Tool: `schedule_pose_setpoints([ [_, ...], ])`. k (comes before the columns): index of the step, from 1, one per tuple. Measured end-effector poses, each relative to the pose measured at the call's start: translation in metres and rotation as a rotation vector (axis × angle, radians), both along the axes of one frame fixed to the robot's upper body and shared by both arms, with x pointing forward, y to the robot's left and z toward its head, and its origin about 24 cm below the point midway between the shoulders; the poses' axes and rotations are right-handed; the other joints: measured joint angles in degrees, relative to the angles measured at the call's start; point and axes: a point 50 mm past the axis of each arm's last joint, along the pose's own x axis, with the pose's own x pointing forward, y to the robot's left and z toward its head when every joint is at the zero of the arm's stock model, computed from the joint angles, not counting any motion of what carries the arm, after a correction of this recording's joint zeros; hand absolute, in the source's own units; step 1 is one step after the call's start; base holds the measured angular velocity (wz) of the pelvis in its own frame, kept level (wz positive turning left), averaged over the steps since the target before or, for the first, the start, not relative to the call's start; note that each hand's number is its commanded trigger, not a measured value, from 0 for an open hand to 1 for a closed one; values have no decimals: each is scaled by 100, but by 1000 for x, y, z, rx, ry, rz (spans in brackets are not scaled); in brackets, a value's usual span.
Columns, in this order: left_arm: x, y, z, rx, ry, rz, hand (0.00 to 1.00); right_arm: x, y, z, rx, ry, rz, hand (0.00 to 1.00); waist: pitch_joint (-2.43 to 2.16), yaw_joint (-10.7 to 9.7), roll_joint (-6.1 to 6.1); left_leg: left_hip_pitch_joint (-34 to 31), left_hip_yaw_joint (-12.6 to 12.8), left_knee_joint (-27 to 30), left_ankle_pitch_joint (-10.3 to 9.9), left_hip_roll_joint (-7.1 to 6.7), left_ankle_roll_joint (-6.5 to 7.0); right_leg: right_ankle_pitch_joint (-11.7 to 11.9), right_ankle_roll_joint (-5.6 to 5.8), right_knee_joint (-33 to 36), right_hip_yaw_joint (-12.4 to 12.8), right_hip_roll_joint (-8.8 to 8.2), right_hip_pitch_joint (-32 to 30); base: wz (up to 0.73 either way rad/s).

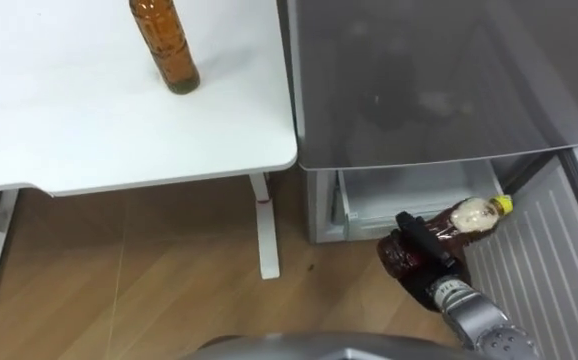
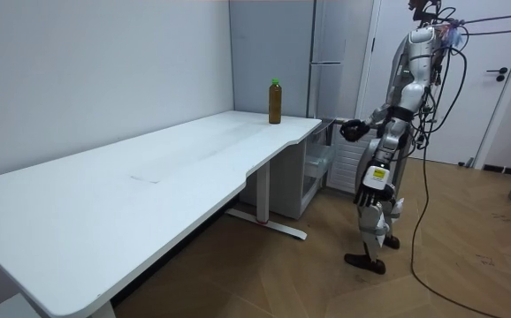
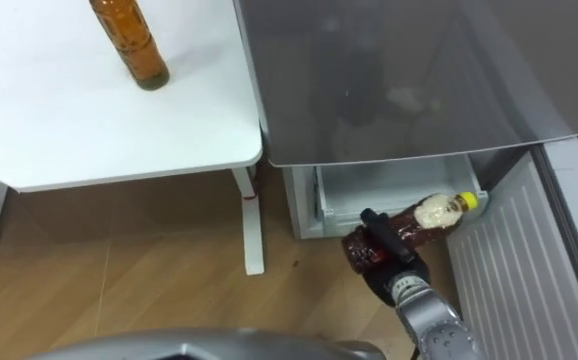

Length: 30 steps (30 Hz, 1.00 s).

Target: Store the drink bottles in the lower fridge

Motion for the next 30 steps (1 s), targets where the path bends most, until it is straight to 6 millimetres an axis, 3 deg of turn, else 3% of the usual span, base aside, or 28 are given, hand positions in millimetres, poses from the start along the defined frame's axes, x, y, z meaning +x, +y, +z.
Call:
schedule_pose_setpoints([
  [11, -9, 1, 1, -13, 7, -9, 0, 7, -5, 4, 132, -58, -251, 100, 22, 33, -15, -30, -24, 98, -18, -26, 13, -33, 16, -80, -15, -18, 29, 1],
  [13, -11, 1, 0, -18, 11, -9, 0, 10, -7, 6, 143, -77, -287, 100, 67, 33, -12, -17, -25, 106, -29, -27, 14, -45, 19, -86, -18, -18, 85, 0],
  [24, -40, -1, 2, -49, 95, -103, 0, 27, -22, 15, 136, -157, -387, 100, 45, 29, -18, -254, -83, 356, -83, -32, 15, -176, 9, 57, -235, -52, -16, 10],
  [26, -36, -2, 2, -67, 84, -113, 0, 36, -28, 21, 135, -194, -408, 100, 36, 30, -3, -535, -200, 560, -100, -33, 23, -221, -1, 223, -337, -53, -244, 35],
  [30, -19, 3, 1, -57, 53, -132, 0, 79, -35, 36, 149, -292, -429, 100, 22, 45, 37, -1208, -342, 965, -96, -18, 25, -354, -62, 834, -467, -99, -916, 20],
])
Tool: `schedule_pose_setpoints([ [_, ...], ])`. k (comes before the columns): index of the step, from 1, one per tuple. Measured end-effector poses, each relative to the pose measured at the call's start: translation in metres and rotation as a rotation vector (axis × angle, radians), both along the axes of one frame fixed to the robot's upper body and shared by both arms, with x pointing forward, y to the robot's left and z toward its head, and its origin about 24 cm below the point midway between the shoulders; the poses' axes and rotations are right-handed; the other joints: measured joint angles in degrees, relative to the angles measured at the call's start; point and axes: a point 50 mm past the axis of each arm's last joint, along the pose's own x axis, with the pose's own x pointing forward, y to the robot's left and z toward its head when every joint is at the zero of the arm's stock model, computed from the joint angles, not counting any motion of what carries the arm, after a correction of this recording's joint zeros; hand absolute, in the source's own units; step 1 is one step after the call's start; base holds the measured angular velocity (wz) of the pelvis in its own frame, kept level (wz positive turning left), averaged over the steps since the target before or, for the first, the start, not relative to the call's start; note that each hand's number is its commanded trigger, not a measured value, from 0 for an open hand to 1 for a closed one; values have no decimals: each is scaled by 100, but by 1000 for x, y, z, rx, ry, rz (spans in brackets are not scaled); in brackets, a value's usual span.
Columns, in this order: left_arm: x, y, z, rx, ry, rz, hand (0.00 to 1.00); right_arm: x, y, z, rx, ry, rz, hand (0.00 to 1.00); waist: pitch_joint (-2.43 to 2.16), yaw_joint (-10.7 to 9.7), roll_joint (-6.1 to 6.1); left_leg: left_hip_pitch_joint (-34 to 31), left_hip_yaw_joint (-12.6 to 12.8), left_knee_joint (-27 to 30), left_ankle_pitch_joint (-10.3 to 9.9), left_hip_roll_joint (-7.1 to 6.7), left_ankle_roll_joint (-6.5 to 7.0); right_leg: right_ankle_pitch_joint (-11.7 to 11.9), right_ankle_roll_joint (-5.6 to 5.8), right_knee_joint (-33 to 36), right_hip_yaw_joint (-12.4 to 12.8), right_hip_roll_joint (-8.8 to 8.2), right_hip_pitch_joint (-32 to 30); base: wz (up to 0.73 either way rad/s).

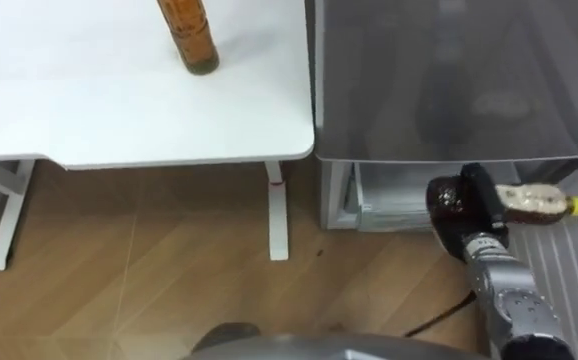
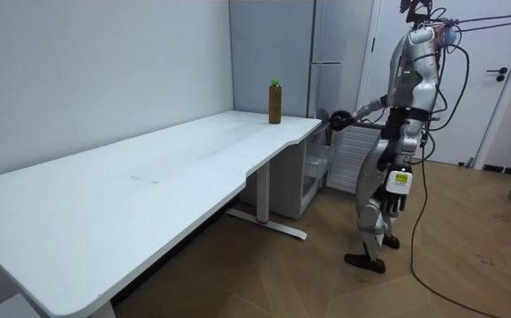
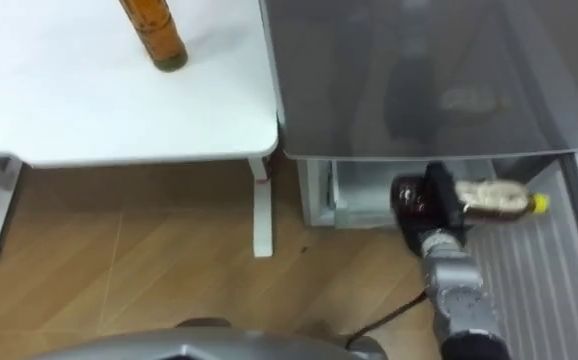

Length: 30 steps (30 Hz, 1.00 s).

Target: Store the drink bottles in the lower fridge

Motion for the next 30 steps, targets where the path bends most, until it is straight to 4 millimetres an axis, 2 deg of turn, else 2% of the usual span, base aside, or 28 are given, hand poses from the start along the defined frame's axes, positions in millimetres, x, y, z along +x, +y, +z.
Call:
schedule_pose_setpoints([
  [1, 6, 2, 0, 8, -6, -4, 0, 5, 2, 0, 4, -17, 10, 100, 59, -17, -55, -165, -11, 126, 0, 5, 0, -73, -18, 258, 6, -24, -188, 5],
  [4, 30, 2, -1, 7, -49, -20, 0, 30, -2, 4, 4, -11, 4, 100, 104, 17, -101, -796, -49, 604, -6, 21, 7, -235, -65, 883, 39, -84, -885, 5],
  [7, 49, 4, -1, 15, -86, -26, 0, 51, -8, 15, -18, -70, 7, 100, 114, 160, -114, -1465, -61, 1036, -49, 40, 16, -467, -82, 1572, 147, -130, -1698, -5],
  [10, 60, 8, 1, 25, -105, -39, 0, 65, -14, 23, -38, -91, 5, 100, 125, 217, -137, -1958, -145, 1303, -4, -4, -31, -517, -139, 2021, 121, -202, -2239, 10],
  [11, 62, 8, 1, 25, -106, -41, 0, 66, -17, 25, -43, -90, 4, 100, 126, 268, -138, -2033, -153, 1331, 14, -10, -38, -524, -151, 2084, 124, -211, -2325, 10],
  [13, 72, 11, 2, 37, -124, -55, 0, 70, -28, 29, -61, -92, 2, 100, 158, 439, -185, -2339, -182, 1442, 100, -41, -57, -537, -194, 2332, 113, -277, -2671, 8],
  [18, 75, 11, 3, 45, -118, -96, 0, 80, -35, 41, -105, -160, 20, 100, 180, 461, -225, -2862, -247, 1548, 261, -105, -71, -518, -248, 2632, 78, -361, -3206, 8],
  [19, 79, 11, 3, 45, -125, -108, 0, 84, -36, 45, -110, -174, 21, 100, 199, 477, -253, -2987, -216, 1559, 306, -117, -61, -514, -255, 2725, 120, -385, -3375, 0],
  [22, 91, 9, 5, 49, -156, -130, 0, 96, -35, 56, -119, -174, 25, 100, 208, 578, -260, -3270, -174, 1575, 401, -129, -70, -494, -292, 2887, 170, -432, -3744, 0],
  [26, 98, 12, 6, 65, -179, -132, 0, 103, -35, 64, -152, -156, 46, 100, 218, 718, -269, -3514, -166, 1643, 433, -143, -103, -515, -351, 3059, 189, -504, -4040, 0],
  [30, 95, 13, 6, 82, -167, -127, 0, 112, -36, 76, -202, -157, 70, 100, 232, 761, -276, -3841, -173, 1764, 432, -181, -105, -595, -428, 3292, 116, -580, -4376, 8],
])
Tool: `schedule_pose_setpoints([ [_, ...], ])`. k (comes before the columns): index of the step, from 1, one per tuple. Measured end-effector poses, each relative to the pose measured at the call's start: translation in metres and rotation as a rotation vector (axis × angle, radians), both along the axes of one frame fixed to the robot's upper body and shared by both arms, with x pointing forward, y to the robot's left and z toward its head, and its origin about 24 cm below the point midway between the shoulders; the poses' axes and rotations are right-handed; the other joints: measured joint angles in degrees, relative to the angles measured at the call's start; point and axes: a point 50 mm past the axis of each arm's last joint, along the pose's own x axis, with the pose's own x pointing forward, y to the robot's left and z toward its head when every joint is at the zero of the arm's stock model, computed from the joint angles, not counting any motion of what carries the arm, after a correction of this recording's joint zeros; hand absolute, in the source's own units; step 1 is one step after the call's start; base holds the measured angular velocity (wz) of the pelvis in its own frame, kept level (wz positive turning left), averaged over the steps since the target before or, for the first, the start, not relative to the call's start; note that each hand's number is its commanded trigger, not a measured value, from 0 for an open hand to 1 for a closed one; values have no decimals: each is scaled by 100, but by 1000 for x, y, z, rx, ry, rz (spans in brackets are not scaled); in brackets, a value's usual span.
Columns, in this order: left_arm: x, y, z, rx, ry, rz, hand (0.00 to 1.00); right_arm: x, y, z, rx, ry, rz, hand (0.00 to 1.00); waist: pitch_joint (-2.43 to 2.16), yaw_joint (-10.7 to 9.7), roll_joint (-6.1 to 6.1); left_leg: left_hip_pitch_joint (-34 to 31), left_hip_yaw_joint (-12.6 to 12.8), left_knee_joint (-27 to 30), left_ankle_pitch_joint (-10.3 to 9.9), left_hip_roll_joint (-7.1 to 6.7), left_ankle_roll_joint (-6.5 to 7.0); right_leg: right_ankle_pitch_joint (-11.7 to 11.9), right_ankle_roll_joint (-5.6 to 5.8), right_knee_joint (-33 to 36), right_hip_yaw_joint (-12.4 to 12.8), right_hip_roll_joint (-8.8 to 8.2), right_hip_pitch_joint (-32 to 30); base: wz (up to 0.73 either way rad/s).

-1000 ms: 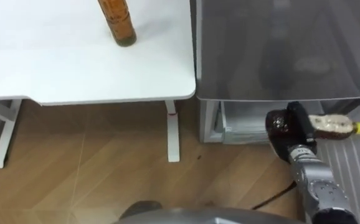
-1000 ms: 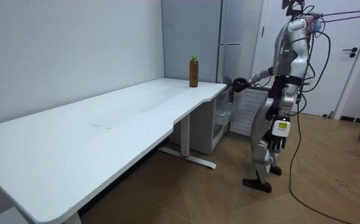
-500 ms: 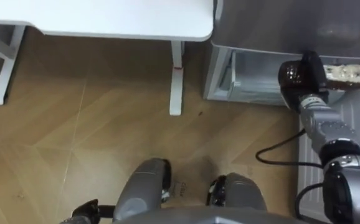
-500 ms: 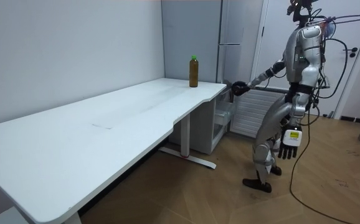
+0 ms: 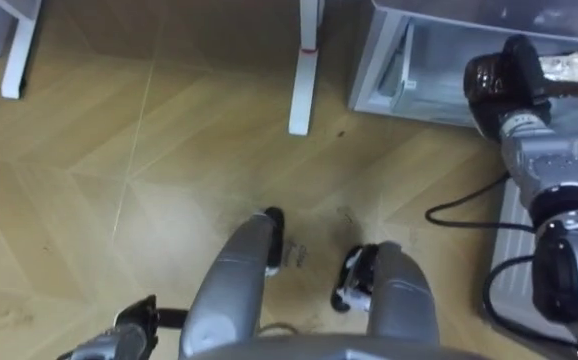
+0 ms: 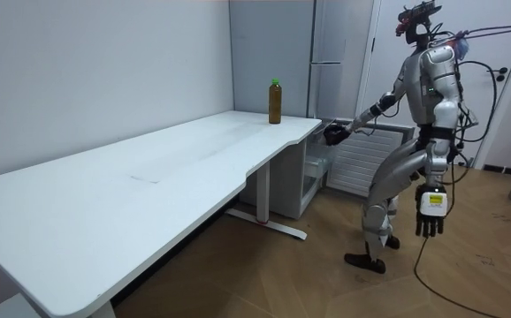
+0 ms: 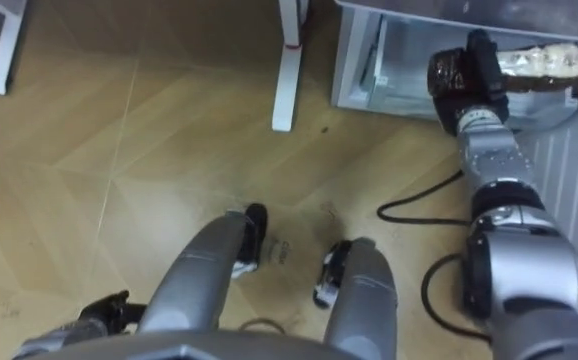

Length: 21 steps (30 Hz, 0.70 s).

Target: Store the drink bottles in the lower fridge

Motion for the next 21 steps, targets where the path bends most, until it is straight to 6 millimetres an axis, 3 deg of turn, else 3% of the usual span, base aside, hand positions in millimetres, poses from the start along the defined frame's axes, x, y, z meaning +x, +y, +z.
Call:
schedule_pose_setpoints([
  [4, 1, 0, 0, 3, 1, -6, 0, 11, 6, 8, 2, 15, 35, 100, 45, 27, -8, -189, -48, 127, -4, -30, 2, -92, -32, 164, 2, -11, -160, 16],
  [7, 1, 1, 0, -2, -1, 6, 0, 23, 12, 22, 9, -8, 61, 100, 52, 33, -16, -420, -80, 311, -62, -20, -25, -159, -77, 312, -31, -18, -342, 10],
  [11, 0, 1, 0, -8, -6, 32, 0, 26, 4, 32, -7, -6, 44, 100, 53, 95, -18, -514, -81, 556, -208, -5, -35, -300, -79, 466, -59, -38, -368, 6],
  [16, 3, 5, 2, 6, -28, 55, 0, 30, 1, 40, -13, 15, 30, 100, 55, 15, -24, -656, -53, 799, -391, -11, -13, -444, -71, 692, -40, -128, -478, -1],
  [17, 3, 5, 2, 6, -29, 56, 0, 31, 1, 41, -13, 15, 29, 86, 55, 8, -24, -659, -46, 821, -403, -9, -10, -450, -64, 705, -22, -128, -485, -9],
  [18, 3, 5, 2, 9, -29, 59, 0, 31, 1, 41, -14, 16, 29, 53, 56, 7, -25, -660, -34, 858, -436, -8, -12, -457, -58, 728, 6, -123, -495, -10],
  [19, 3, 6, 2, 13, -29, 70, 0, 32, 1, 42, -16, 20, 28, 0, 56, -7, -25, -668, -19, 892, -459, -10, -7, -472, -56, 760, 17, -115, -502, -9],
  [21, 2, 7, 2, 17, -30, 86, 0, 34, 1, 45, -22, 36, 24, 0, 57, -34, -26, -705, 3, 991, -511, -21, 5, -530, -41, 855, 49, -126, -538, 0],
])
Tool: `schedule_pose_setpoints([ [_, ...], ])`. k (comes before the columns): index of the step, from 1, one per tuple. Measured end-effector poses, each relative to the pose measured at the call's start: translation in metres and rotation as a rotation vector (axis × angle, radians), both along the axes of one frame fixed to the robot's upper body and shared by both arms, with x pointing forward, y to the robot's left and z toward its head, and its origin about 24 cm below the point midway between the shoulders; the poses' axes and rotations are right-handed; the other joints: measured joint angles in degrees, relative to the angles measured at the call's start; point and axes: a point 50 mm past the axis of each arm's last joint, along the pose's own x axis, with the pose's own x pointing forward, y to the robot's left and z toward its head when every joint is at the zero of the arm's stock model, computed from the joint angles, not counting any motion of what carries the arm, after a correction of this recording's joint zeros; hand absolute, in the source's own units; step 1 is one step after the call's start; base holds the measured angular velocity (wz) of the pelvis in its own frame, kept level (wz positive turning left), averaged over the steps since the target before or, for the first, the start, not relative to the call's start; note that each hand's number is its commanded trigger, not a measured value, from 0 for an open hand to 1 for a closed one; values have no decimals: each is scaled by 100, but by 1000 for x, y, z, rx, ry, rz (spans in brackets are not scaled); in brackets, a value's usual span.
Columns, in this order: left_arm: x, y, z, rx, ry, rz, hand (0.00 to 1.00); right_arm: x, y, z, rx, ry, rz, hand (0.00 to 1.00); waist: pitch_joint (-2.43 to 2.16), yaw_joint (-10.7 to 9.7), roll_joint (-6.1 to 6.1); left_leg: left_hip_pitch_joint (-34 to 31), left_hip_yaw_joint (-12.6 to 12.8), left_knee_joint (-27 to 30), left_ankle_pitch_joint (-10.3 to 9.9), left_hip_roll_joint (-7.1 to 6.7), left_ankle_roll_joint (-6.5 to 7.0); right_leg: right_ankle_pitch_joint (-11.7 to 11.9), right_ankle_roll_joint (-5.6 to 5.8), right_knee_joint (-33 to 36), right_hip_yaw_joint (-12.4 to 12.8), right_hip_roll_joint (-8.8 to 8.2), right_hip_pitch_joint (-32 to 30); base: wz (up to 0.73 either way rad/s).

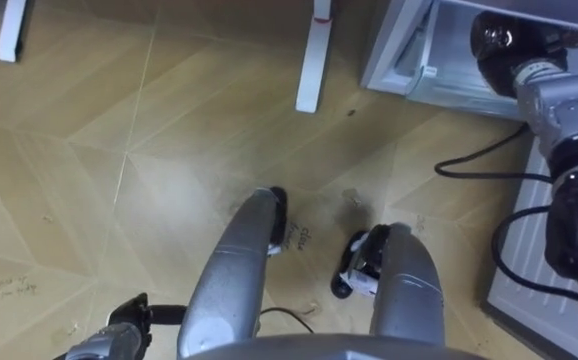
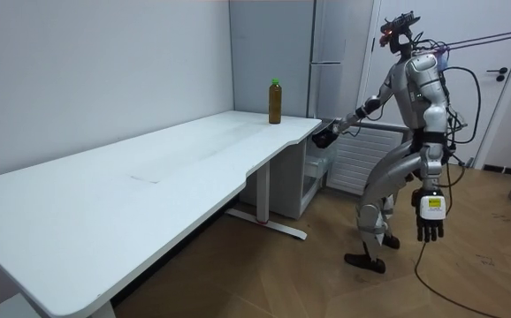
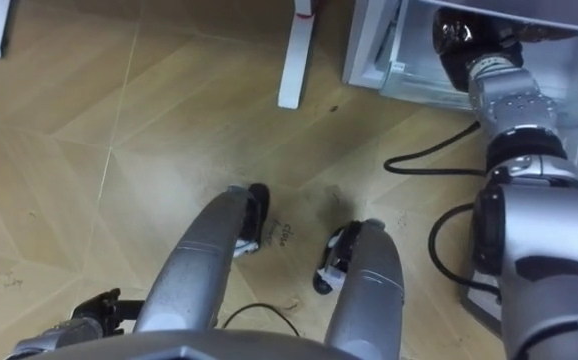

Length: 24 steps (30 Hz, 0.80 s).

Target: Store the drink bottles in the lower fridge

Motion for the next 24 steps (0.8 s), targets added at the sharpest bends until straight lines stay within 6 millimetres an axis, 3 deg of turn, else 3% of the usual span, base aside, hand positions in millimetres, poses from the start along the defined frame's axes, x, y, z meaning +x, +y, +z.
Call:
schedule_pose_setpoints([
  [5, -1, 3, 1, 9, -1, 33, 0, 7, 2, 10, -7, 31, -13, 0, 3, -27, -6, -133, 16, 158, -40, -4, 16, -52, 21, 154, 47, -8, -127, 1],
  [24, -8, 6, 0, 47, 16, 77, 0, 8, -1, 15, -26, 90, -39, 0, -8, -20, 13, -144, 14, 248, -49, 10, 37, -64, 36, 208, 21, -11, -102, 0],
])
